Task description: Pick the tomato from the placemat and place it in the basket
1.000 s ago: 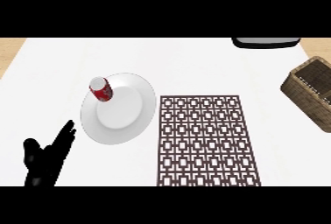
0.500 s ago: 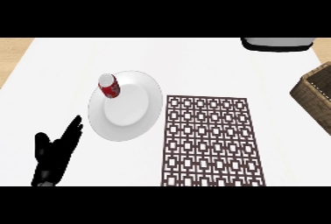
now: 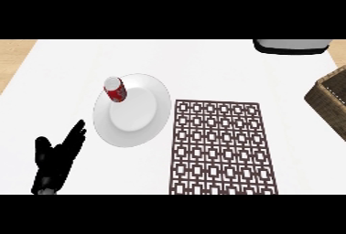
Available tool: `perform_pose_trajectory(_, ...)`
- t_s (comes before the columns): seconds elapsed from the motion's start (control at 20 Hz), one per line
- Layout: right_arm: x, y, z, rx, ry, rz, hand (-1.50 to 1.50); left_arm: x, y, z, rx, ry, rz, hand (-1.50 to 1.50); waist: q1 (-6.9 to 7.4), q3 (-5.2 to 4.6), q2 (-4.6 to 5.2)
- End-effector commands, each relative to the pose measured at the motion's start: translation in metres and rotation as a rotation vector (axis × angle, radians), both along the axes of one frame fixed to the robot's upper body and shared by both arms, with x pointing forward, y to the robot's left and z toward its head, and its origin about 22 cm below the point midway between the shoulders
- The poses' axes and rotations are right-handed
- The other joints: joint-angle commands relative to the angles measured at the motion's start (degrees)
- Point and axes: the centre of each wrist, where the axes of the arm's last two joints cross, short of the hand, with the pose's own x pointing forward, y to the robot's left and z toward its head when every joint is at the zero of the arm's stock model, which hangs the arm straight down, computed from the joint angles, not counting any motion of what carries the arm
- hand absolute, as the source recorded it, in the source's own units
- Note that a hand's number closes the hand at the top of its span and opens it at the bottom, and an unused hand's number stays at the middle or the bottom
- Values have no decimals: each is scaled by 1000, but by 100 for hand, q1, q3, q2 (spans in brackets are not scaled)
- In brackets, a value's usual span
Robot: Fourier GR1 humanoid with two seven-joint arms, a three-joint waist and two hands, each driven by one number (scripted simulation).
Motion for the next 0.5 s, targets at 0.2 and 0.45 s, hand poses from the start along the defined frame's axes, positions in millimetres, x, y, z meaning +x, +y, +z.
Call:
perform_pose_trajectory(0.2,7,-13,-22,-167,19,-170,150,-10,5,-16,-3,121,30,0,-52,-51,75)
perform_pose_trajectory(0.45,16,-32,-27,-258,7,-132,150,-6,-12,-24,-7,121,-1,0,71,-48,107)
